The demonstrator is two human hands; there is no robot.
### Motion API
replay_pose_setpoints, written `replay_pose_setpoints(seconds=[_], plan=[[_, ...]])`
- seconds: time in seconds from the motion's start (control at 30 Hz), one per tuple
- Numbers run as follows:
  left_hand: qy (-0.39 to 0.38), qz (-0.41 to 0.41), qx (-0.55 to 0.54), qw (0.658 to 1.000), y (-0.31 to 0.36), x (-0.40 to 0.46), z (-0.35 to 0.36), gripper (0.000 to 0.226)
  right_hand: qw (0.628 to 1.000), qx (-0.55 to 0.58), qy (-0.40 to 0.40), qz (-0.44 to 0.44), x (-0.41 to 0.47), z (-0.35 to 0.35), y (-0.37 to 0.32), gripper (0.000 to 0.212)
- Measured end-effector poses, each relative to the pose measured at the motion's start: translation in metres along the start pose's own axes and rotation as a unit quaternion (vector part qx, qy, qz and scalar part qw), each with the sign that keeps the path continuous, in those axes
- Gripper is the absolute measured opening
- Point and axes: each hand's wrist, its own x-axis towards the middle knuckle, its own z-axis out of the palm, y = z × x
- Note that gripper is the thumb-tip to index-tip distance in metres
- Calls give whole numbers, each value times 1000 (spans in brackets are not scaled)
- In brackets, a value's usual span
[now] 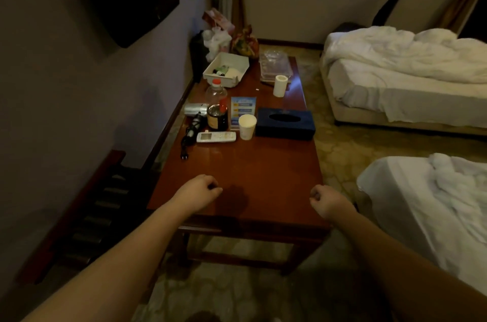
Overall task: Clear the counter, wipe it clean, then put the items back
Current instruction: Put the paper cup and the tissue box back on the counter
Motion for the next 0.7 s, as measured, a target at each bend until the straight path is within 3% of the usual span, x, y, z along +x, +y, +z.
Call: replay_pose_setpoints(seconds=[0.23, 0.4, 0.57, 0.7], plan=[[30, 10, -34, 999, 37, 79, -8, 22, 998, -61, -20, 8, 91, -44, 20, 57], [64, -29, -41, 997, 59, 150, -15, 24, 995, -95, -16, -2, 175, -73, 23, 66], [89, -50, -12, 995, 71, 223, -9, 34, 990, -132, 13, -43, 254, -89, 13, 71], [84, -62, 29, 994, 74, 271, 4, 41, 982, -179, -13, -62, 310, -97, 6, 80]])
